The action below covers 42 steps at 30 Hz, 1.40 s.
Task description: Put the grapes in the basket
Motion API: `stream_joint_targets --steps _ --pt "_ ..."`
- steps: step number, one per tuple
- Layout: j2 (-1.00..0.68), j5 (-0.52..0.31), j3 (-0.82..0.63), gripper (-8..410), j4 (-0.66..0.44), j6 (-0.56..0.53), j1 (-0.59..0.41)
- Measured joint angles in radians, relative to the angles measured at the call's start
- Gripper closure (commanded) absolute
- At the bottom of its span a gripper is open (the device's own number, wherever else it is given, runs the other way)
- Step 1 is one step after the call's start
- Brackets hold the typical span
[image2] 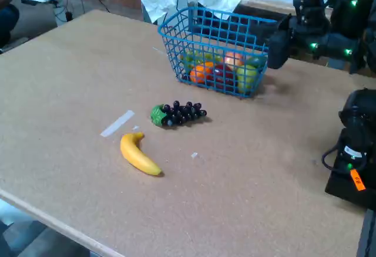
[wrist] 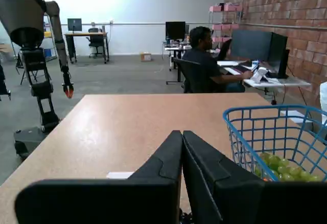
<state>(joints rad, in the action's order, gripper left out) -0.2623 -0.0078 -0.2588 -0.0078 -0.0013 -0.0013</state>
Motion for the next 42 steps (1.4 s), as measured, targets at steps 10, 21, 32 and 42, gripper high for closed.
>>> stream_joint_targets --steps 10,21,32,42 --pt "0.0 0.0 0.0 402 0.0 0.0 0.0" --pt "0.0 0.0 0.0 402 -0.001 0.0 0.0" --pt "0.0 0.0 0.0 402 0.0 0.0 0.0" --pt "0.0 0.0 0.0 402 0.006 -0.018 0.0"
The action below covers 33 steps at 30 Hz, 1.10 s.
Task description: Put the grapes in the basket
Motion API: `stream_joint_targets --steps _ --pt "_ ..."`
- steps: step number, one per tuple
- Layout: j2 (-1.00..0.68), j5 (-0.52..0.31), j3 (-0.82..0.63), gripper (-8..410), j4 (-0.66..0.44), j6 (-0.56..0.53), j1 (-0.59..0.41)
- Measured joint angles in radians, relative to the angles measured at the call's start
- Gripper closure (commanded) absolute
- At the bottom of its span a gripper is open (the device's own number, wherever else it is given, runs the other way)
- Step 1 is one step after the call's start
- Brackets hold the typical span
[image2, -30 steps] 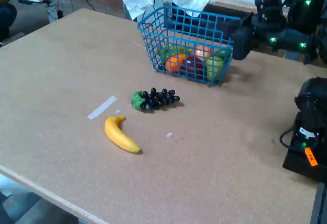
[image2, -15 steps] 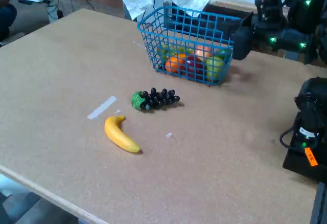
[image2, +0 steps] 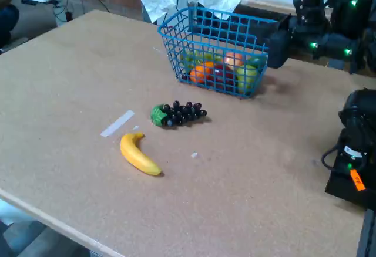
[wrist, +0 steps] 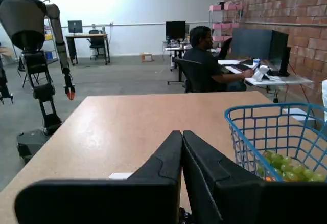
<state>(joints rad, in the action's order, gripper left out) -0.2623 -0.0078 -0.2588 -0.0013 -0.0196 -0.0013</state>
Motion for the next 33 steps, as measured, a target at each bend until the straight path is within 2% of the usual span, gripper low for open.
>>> stream_joint_targets --steps 5,9,14,17,20,24,29,33 --pt "-0.004 -0.003 -0.016 402 0.026 0.023 0.0" --pt "-0.048 -0.048 -0.068 402 0.015 0.054 0.0" --pt "-0.197 -0.084 -0.164 400 -0.005 0.119 -0.002" --pt "-0.312 -0.085 -0.232 381 -0.008 0.132 -0.002" --pt "-0.432 -0.062 -0.304 344 -0.028 0.178 -0.002" --pt "-0.597 -0.046 -0.4 273 -0.061 0.216 -0.003" --pt "-0.799 -0.065 -0.518 180 -0.067 0.198 -0.018" --pt "-0.943 -0.107 -0.61 130 -0.067 0.151 -0.028"
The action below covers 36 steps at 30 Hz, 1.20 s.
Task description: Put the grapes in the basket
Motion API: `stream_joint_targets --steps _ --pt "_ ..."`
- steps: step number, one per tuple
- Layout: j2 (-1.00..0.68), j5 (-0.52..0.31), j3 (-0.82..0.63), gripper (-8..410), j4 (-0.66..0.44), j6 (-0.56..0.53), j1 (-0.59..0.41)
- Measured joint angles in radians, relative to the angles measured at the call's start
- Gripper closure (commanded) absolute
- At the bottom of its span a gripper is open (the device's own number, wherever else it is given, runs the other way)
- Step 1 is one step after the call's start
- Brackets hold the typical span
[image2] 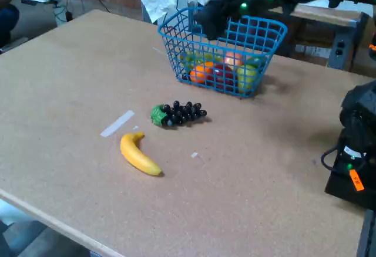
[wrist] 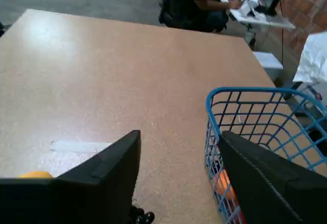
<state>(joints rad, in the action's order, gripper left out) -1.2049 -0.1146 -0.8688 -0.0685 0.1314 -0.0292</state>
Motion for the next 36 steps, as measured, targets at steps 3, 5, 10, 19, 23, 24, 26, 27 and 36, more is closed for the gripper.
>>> stream_joint_targets --steps 3,5,10,19,23,24,26,27,36 --pt "-0.097 -0.005 -0.06 110 -0.009 -0.047 -0.007" --pt "-0.155 -0.006 -0.09 107 -0.022 -0.068 -0.01" --pt "-0.278 -0.006 -0.119 107 -0.053 -0.07 -0.01" --pt "-0.409 0.045 -0.12 107 -0.162 -0.024 -0.011" --pt "-0.421 0.06 -0.12 107 -0.22 0.002 -0.01" --pt "-0.42 0.071 -0.12 107 -0.233 0.004 -0.01" --pt "-0.418 0.106 -0.12 107 -0.259 0.018 -0.01" --pt "-0.418 0.126 -0.12 107 -0.275 0.026 -0.009" --pt "-0.422 0.23 -0.12 107 -0.346 0.116 -0.006"
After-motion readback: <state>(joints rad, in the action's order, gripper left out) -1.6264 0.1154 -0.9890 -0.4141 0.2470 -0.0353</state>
